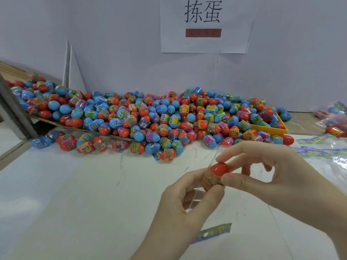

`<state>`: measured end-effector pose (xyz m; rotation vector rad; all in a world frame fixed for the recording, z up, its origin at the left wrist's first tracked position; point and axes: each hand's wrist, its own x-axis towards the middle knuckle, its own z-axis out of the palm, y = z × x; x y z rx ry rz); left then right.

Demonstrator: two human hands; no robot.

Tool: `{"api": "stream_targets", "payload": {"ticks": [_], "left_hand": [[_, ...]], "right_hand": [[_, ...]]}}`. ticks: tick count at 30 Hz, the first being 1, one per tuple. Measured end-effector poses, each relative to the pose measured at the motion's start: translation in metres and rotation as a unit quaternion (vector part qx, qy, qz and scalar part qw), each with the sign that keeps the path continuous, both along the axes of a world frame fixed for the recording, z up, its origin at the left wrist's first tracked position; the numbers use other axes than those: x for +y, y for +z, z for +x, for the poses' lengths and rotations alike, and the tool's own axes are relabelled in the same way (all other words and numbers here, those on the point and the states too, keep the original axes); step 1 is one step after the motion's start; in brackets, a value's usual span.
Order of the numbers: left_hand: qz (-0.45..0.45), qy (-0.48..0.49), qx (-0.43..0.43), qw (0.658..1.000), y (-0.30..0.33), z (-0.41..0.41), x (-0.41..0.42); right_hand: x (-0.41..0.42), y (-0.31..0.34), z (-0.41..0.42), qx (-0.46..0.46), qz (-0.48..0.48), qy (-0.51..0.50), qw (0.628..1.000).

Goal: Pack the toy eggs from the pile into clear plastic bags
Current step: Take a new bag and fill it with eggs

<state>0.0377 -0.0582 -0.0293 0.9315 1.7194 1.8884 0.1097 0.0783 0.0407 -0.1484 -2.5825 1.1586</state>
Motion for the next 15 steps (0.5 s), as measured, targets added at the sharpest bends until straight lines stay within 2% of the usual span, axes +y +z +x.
{"api": "stream_targets", "payload": {"ticks": [7,12,15], "left_hand": [[0.022,0.013,-0.043,0.999,-0.002,-0.002,0.002],[0.011,0.044,-0.046,0.998,-0.004,-0.001,0.005],[0.016,0.049,-0.106,0.993,-0.004,-0.003,0.005]], "right_hand": [[-0.001,-0.009,-0.006,-0.014,-0.026,-0.009,1.000],[-0.003,-0.020,-0.010,-0.027,-0.045,0.060,0.997],[0.002,-0.025,-0.007,-0.089,-0.082,0.110,0.987]]}}
